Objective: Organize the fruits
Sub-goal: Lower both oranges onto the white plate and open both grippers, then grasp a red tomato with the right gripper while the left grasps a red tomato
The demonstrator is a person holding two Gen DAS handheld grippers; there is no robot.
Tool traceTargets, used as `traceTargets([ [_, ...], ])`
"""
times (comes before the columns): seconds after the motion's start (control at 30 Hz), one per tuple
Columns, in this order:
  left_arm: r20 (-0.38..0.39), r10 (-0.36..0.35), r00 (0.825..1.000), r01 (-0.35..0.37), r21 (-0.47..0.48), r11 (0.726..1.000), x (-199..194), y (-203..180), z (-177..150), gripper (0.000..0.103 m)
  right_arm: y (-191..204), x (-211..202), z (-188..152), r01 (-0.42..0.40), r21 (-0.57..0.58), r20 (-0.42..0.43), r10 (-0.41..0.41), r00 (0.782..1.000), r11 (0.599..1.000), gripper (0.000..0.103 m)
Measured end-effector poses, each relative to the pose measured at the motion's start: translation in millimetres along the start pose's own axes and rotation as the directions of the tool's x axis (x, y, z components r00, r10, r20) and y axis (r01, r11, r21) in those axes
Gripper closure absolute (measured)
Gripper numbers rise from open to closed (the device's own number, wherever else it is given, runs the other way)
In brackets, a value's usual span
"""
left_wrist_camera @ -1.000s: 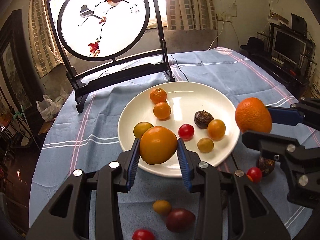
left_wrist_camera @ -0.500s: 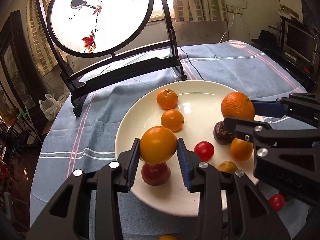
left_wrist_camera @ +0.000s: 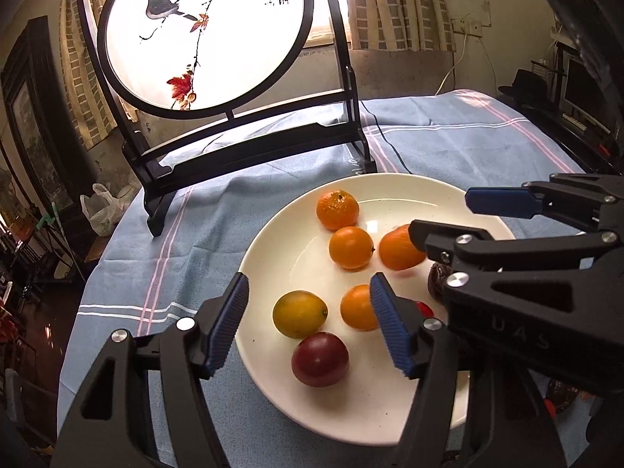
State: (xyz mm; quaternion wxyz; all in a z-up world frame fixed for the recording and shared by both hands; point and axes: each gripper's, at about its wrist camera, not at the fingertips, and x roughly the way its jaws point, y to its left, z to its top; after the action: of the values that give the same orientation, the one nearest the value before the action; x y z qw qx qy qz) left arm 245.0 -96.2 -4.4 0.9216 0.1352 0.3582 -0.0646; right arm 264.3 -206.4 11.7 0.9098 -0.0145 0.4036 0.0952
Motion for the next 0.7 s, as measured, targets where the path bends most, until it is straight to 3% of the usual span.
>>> traceTargets([
  [0.23,0.005,-0.011,1.0,0.012,-0.02,1.0,-12,10,-4,0.04,3,-24,-4,0.001,-0.019,0.023,-0.001,1.0,1.0,0.05],
  [0.33,0.014,-0.02,1.0,0.021,-0.043,0.999,-24,20,-11,0.035,8,-35,-16,-0.003,-0.038,0.024,0.004,1.0,0.999,0.049],
  [0.47,0.039,-0.022,0.999,0.024,-0.042,0.999,-52,33,-29,0.035,16,-64,-42,-0.031,-0.076,0.034,0.033,0.999,0.997,0.049],
  [0.7,0.03,-0.066,0.997,0.068,-0.046,0.997,-97,53,-82,0.033,33,-124,-120,-0.063,-0.163,0.046,0.071,0.996,0.985,0.045],
])
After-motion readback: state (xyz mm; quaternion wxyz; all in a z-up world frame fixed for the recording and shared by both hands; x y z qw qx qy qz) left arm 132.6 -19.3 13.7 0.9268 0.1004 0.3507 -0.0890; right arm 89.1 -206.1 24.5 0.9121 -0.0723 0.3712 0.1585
